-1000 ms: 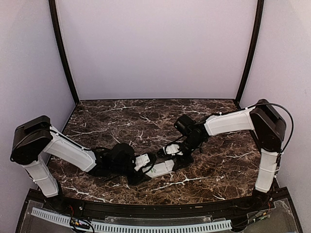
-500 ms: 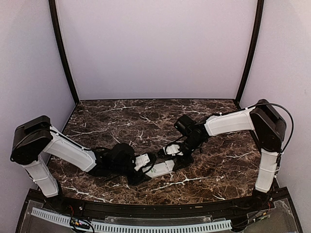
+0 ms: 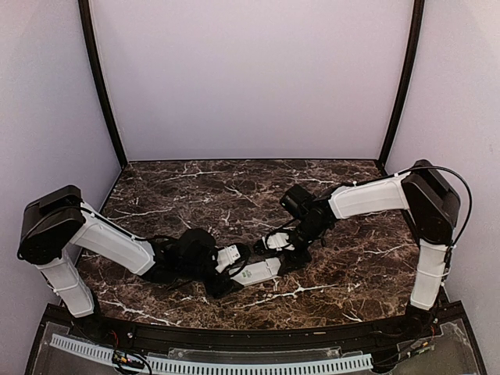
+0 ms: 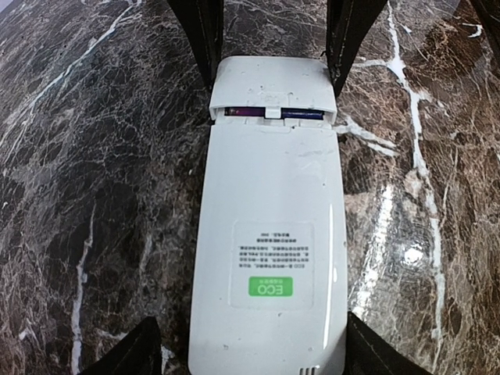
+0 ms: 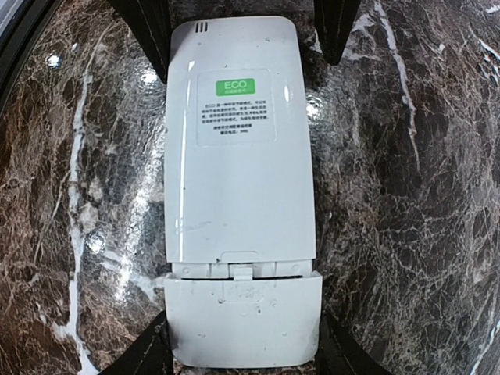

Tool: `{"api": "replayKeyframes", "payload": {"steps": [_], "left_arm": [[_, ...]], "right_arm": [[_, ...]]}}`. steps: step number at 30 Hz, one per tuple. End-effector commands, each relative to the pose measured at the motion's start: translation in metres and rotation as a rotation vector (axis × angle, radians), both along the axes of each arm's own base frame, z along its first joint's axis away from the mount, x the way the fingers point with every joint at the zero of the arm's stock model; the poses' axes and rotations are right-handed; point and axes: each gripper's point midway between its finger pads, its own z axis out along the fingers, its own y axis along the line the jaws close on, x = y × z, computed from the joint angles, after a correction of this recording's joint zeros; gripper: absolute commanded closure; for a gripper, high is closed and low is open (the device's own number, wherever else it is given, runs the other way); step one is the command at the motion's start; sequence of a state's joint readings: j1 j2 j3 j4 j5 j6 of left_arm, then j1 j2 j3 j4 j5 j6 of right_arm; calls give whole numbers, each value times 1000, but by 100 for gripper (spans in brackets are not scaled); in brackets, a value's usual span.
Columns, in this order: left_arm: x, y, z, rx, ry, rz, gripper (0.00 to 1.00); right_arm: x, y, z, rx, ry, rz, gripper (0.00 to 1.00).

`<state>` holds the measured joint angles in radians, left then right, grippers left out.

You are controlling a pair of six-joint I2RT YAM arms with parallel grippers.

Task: Load the batteries into the remote control
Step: Place the battery cover on the remote control without the battery cover.

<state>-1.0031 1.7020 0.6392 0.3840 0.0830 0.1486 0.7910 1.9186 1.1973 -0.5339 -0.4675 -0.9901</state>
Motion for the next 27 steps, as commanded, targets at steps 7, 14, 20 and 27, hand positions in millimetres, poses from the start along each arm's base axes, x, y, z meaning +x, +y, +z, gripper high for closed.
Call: {"api": "replayKeyframes", "payload": {"steps": [7,14,20,27], "left_arm": [[-9,24,-31,135,58,8,23],[-9,24,-32,138,59,8,23],[-9,24,-31,138,58,6,23],[-9,24,-31,136,60,3,22]], "right_arm": [[5,-5,-9,-36,-17,-7,41],[1,-2,-7,-18,-3,3,42],[-1,-2,-6,-17,3,10,36],[-1,1,3,2,0,6,32]]}}
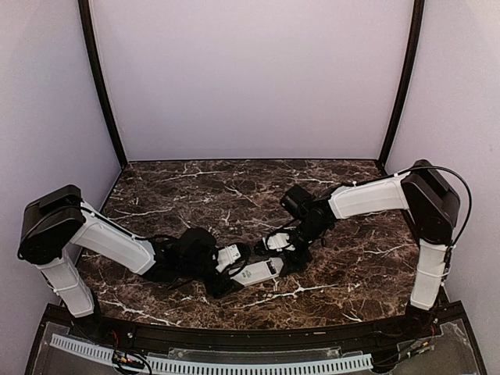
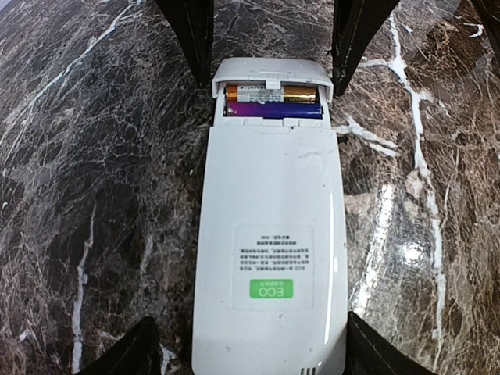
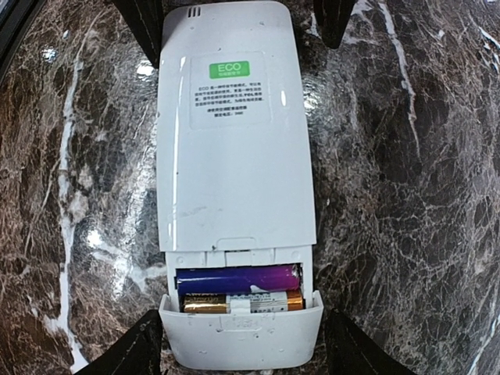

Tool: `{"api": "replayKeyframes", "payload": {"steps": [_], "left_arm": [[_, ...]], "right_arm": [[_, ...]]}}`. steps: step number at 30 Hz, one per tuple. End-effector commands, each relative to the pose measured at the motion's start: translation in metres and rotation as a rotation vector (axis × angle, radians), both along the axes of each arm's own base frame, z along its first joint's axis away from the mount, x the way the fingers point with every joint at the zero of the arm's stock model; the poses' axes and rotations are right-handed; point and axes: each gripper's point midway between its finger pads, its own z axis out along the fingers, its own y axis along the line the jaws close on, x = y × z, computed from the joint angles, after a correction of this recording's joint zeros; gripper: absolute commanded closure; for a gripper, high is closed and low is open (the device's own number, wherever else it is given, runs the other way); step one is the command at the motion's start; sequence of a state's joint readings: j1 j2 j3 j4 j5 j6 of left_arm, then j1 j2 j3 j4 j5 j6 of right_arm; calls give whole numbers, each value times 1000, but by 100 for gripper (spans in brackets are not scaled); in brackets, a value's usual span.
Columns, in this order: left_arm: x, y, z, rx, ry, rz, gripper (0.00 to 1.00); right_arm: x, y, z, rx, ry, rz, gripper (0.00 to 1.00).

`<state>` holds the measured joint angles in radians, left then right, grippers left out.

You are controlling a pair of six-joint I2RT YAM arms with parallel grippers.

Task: Load the batteries into the remote control
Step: Place the battery cover on the remote control without the battery cover.

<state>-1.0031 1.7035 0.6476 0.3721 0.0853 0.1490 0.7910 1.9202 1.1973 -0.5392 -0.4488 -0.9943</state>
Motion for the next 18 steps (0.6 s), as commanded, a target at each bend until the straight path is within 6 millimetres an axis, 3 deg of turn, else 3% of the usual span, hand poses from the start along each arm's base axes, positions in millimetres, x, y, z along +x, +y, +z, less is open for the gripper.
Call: {"api": "replayKeyframes", "payload": {"steps": [1,5,13,15,18], "left_arm": [[-10,25,-32,133,58,3,22],[-10,25,-31,133,59,1,22],[-11,25,-33,137,66,-3,22],[-11,25,-35,142,68,-2,22],[-11,25,-36,147,70,-2,22]], "right_arm": [[-2,5,9,28,15,3,31],[-2,12,30,93,28,-8,29],[-4,21,102,303,154,-107,29],[7,19,116,346,215,-227,34],[41,16,128,394,321,-541,58]]}}
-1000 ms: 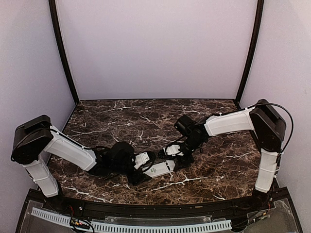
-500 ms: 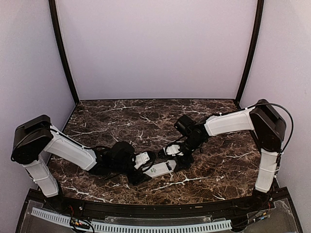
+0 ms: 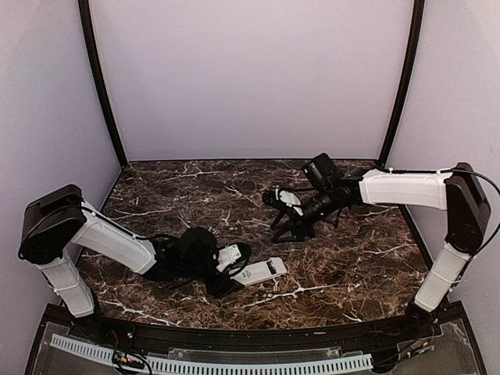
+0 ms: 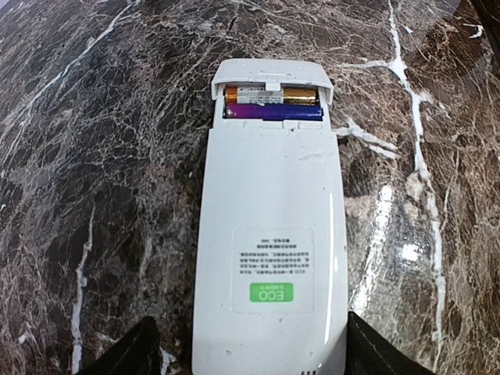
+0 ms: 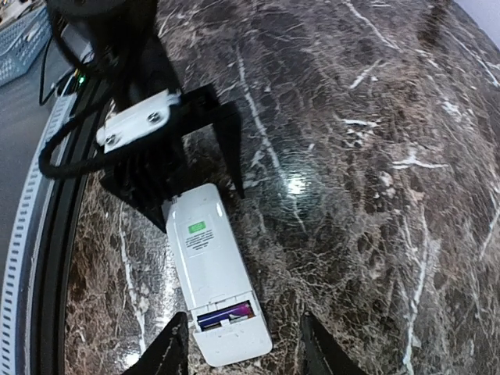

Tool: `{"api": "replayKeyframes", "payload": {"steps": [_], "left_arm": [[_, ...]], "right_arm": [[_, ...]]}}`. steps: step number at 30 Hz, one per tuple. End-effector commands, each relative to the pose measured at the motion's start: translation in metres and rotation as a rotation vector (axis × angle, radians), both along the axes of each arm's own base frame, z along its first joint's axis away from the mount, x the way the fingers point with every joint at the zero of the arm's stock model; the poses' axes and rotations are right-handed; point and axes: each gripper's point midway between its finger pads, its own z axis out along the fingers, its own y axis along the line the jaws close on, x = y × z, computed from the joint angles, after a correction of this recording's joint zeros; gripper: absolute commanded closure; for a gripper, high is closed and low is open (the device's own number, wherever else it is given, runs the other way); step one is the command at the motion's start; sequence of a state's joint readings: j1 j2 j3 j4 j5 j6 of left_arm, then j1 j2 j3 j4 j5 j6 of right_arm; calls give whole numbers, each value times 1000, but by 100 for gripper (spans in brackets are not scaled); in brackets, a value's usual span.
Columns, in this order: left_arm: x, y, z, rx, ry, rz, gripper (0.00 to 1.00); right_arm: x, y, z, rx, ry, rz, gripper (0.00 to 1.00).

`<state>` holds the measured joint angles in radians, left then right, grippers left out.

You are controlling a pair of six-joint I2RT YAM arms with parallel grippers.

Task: Load the batteries into the remote control
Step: Place the battery cover on the remote control without the battery cover, then load the battery cover onto the remote control without the battery cover.

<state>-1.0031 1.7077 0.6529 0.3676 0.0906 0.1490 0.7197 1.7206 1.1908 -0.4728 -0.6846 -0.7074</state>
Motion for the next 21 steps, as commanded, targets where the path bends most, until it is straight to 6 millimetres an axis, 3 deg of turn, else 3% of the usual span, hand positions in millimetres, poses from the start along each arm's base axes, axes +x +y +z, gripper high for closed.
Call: {"api": "replayKeyframes", "payload": {"steps": [1,2,5,9,14,21], "left_arm": [[-10,25,-35,148,65,3,22],[-10,26,-36,153,67,4,22],[-10,26,-37,159,69,6,23],[-11,26,-37,164,69,3,23],[-15,25,-39,176,69,-9,23],[-14,25,-42,193,70,-3,25]], "right_arm": [[40,-3,24,77,281,-427,67],[48,-7,17,38,360,-550,76],[52,-19,-5,-51,524,-777,88],[39,-29,-27,-81,603,-932,95],[18,-16,-52,-144,635,-957,100],[3,-4,-76,-199,637,-960,100]]}}
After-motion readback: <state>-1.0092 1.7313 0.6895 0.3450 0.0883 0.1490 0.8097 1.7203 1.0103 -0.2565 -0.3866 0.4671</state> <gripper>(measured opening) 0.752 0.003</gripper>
